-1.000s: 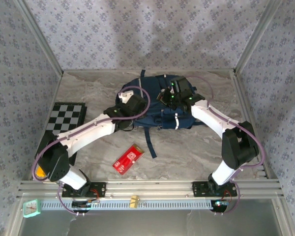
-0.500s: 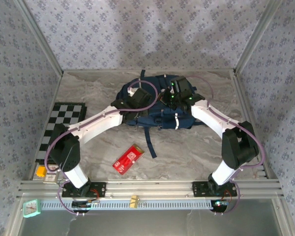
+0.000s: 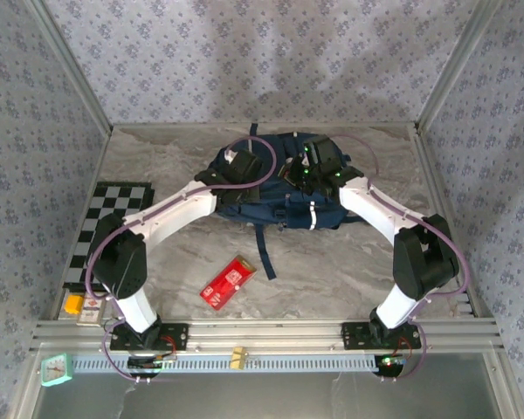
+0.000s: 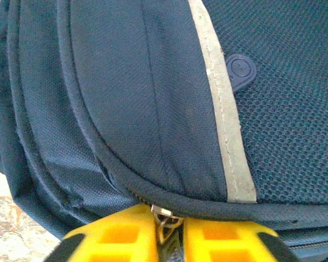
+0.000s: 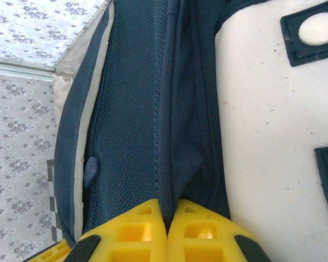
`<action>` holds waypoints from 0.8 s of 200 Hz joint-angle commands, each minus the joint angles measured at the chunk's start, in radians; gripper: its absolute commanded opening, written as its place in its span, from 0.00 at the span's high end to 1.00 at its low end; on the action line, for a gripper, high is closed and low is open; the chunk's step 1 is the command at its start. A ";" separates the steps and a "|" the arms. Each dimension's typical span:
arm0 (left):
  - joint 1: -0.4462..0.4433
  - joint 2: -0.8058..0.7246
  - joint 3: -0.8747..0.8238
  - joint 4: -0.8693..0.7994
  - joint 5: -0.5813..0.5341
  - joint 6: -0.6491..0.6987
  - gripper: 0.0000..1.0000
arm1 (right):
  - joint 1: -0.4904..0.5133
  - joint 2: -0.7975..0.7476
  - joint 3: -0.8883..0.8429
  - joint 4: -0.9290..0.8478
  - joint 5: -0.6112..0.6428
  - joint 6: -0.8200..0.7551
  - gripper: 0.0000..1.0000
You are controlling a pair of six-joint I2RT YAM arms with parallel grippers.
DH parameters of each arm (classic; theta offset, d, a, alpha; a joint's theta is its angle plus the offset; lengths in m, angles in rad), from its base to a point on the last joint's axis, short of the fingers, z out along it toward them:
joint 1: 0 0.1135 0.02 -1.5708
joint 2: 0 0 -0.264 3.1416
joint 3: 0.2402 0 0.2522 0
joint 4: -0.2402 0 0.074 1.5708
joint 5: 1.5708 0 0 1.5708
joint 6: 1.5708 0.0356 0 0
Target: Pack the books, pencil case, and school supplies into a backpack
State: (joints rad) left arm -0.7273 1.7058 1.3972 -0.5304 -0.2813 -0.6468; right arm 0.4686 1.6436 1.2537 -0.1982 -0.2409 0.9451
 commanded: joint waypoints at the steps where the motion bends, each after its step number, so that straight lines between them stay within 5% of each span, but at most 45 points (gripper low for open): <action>1: 0.036 -0.062 -0.033 0.053 -0.032 0.026 0.91 | -0.009 -0.033 0.060 0.025 -0.046 -0.059 1.00; 23: 0.054 -0.100 -0.072 0.061 -0.034 0.051 1.00 | -0.022 -0.035 0.058 0.001 -0.050 -0.085 1.00; 106: 0.073 -0.240 -0.214 -0.003 0.048 0.144 1.00 | -0.167 0.008 0.145 -0.150 -0.115 -0.231 1.00; 160: -0.079 -0.221 -0.205 0.064 0.175 0.047 1.00 | -0.211 0.201 0.414 -0.293 -0.147 -0.378 1.00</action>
State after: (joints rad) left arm -0.7464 1.4830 1.1603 -0.3813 -0.1219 -0.5442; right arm 0.3370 1.7836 1.5368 -0.5385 -0.4644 0.6666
